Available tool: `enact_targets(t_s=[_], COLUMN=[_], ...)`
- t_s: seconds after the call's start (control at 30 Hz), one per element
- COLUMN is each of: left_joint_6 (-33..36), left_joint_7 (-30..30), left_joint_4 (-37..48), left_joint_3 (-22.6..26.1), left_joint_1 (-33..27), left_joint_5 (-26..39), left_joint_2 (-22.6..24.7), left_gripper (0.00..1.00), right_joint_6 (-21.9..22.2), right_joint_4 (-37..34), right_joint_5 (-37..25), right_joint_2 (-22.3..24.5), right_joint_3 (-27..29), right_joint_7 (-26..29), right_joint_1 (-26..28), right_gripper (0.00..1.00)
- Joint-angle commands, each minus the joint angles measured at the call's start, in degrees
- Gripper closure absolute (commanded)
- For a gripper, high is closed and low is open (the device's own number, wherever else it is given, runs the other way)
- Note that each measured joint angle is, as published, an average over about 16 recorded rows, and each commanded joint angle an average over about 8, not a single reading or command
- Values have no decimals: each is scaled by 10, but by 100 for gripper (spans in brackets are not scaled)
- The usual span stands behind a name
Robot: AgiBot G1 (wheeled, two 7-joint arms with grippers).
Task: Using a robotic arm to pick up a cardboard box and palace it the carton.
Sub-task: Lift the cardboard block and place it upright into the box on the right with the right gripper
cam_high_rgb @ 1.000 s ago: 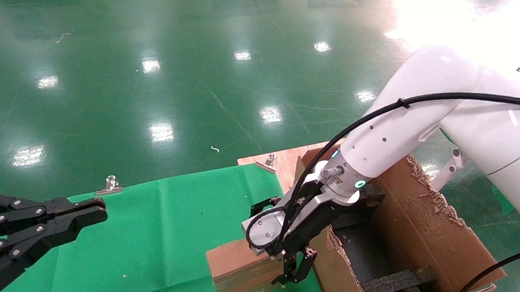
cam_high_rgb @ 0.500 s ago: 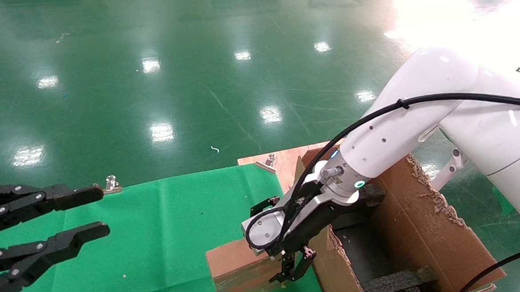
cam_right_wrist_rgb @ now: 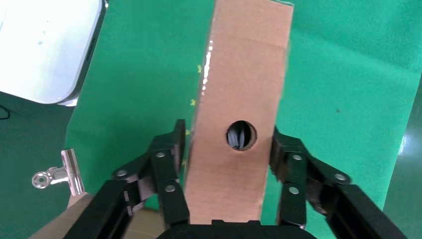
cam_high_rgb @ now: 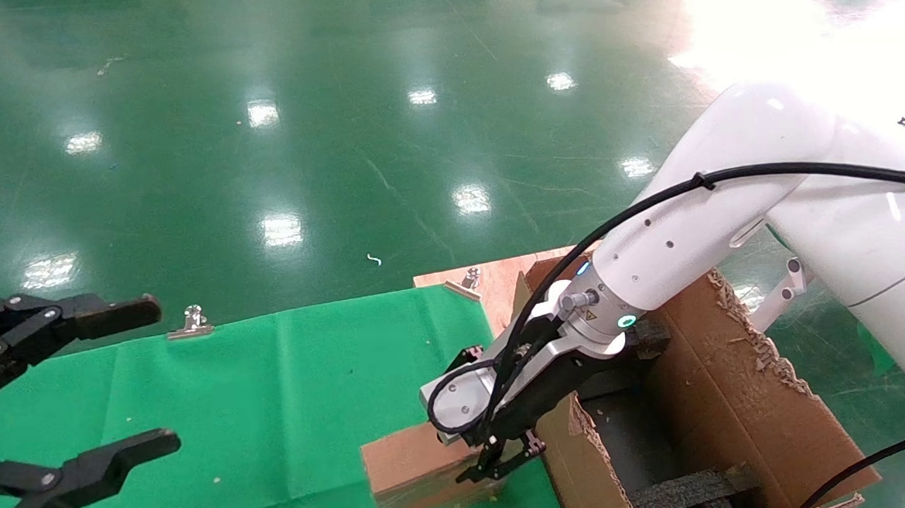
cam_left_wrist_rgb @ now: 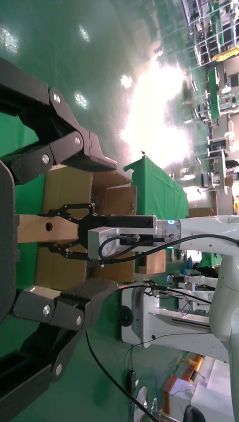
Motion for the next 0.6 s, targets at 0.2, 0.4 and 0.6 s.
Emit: enact_targets(t_s=[0.2,0.4,0.6], left_joint_6=[0,0,0], left_joint_7=[0,0,0], left_joint_4=[0,0,0], left_joint_3=[0,0,0], left_joint_1=[0,0,0], left_joint_5=[0,0,0], left_joint_2=[0,0,0], left_gripper=[0,0,0], right_joint_6=[0,1,-3], right_joint_4=[0,0,-16], right_joint_5=[1,1,24], right_joint_2=[0,1,11], right_joint_3=[1,1,11], right_joint_7=[0,1,-4], right_joint_1=[0,0,25], right_gripper=[100,100,100])
